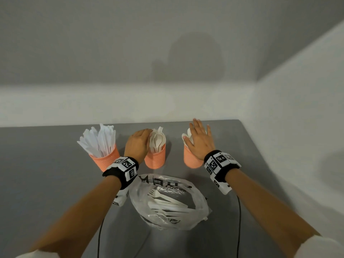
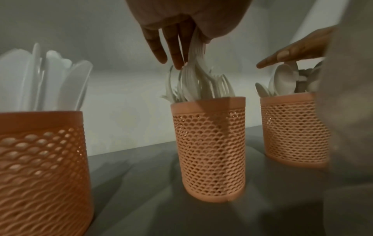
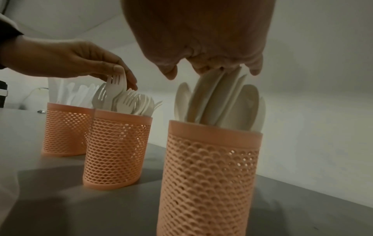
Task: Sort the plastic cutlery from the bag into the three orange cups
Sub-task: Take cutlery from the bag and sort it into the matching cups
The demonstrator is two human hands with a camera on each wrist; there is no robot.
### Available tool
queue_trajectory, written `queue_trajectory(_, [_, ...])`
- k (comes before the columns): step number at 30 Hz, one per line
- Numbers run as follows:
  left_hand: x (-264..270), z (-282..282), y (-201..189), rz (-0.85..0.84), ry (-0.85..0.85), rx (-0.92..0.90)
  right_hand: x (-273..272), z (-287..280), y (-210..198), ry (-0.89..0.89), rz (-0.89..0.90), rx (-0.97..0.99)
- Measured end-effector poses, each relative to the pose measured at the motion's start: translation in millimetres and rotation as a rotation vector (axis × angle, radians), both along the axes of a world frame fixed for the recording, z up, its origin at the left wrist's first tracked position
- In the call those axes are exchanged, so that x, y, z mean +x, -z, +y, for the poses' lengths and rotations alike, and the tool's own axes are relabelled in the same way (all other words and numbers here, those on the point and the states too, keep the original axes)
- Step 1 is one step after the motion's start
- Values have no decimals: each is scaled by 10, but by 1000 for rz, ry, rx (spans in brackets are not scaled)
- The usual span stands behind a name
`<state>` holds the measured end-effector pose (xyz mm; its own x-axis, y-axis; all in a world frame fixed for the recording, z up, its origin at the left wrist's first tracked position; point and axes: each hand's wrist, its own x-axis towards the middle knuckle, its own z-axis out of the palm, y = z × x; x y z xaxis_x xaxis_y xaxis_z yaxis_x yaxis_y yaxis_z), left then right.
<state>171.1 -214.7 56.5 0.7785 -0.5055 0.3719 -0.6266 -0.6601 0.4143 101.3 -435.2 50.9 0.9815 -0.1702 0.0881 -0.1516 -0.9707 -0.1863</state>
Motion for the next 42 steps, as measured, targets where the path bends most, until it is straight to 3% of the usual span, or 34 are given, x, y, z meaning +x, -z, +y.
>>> queue_trajectory(7, [5,-35,148,116,-32,337,39,-21,93,-25,89,-100])
queue_trajectory(10, [22,-49,176,139,-55,441,61,7,79,10,120,-56])
queue_trajectory(15, [11,-71,129,195,-50,459,66,29,11,17,184,-73])
queue_trajectory(18, [-14,-65,44,231,-55,378,56,32,-64,33,196,6])
queue_trajectory(21, [-77,8,-40,158,21,75,-34,116,-138,18,-48,146])
queue_trajectory(23, [-173,69,-96,202,104,-160,-147,271,-197,-46,-233,345])
queue_trajectory(25, [-298,129,-151,295,160,-293,-297,518,-276,-123,-231,590])
queue_trajectory(27, [-417,193,-164,382,201,-341,-460,763,-317,-192,-130,647])
queue_trajectory(33, [-683,441,-99,561,220,-287,-908,1249,-306,-391,491,451])
queue_trajectory(38, [-770,633,-214,703,225,-387,-1093,1473,-307,-406,488,153])
queue_trajectory(42, [-862,783,-319,758,280,-292,-1093,1448,-287,-370,492,-158])
